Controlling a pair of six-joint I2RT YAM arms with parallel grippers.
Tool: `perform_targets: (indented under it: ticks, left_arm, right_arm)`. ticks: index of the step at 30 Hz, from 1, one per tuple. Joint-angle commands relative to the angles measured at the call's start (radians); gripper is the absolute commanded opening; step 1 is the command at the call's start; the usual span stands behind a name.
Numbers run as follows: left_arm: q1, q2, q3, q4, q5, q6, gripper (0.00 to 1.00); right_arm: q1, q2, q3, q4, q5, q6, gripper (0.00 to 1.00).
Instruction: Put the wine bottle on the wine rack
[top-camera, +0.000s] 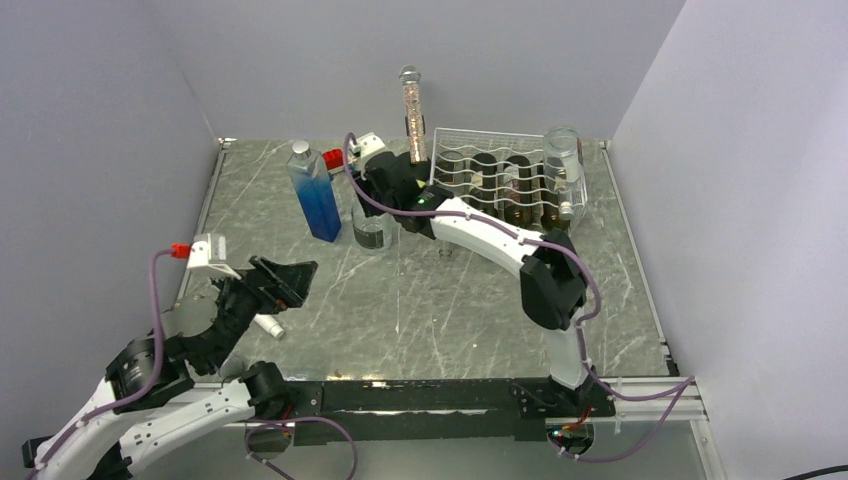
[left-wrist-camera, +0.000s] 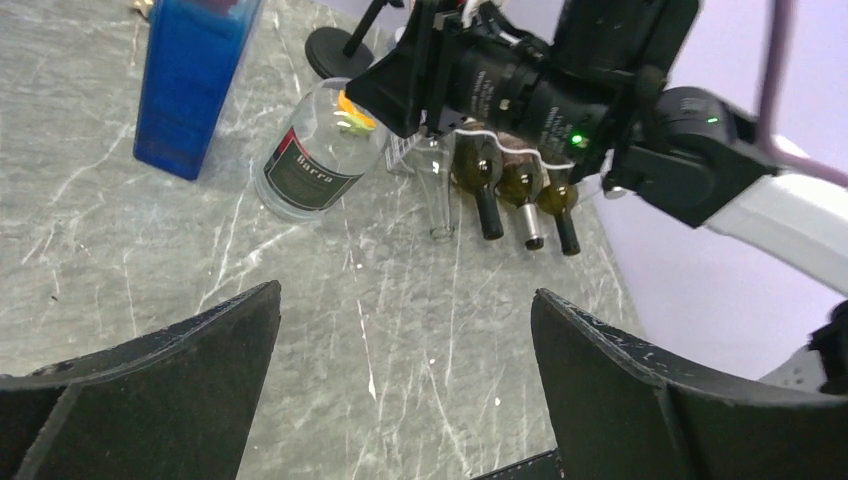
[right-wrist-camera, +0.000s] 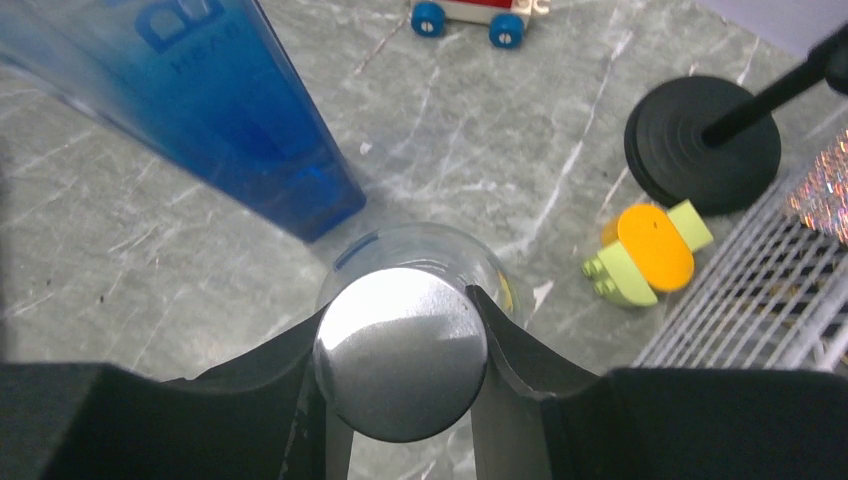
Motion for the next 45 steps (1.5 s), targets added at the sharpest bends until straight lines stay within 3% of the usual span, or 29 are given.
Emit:
perform_targets:
  ticks: [1,15,26,33,39,45]
  left_arm:
    - [0.003,0.051,-0.042,0.052,0.061,0.022,0.99]
    - [0.003,0.172,-0.246,0.234,0.225,-0.057,0.99]
    - [0.003,0.279,-0.33,0.343,0.286,-0.073,0.99]
    - [0.003,0.277,-0.362,0.359,0.26,-0.064,0.99]
    - [0.003,0.258,-0.379,0.351,0.245,-0.067,0.99]
    - [0.003,0.261,-0.378,0.333,0.229,-0.065,0.99]
  right_arm:
    - [0.0,-0.19,-0.119,0.014,0.028,0.062,0.0]
    - [0.008,-0.59,-0.809,0.22,-0.101,0.28,0.0]
    - [0.059,-0.8,-1.131,0.317,-0.178,0.409,0.0]
    - [0.096,-0.883,-1.216,0.321,-0.231,0.395,0.0]
    - [0.152,-0.842,-1.208,0.288,-0.203,0.371,0.0]
    - [0.273,-0.69,-1.11,0.174,0.002,0.362,0.0]
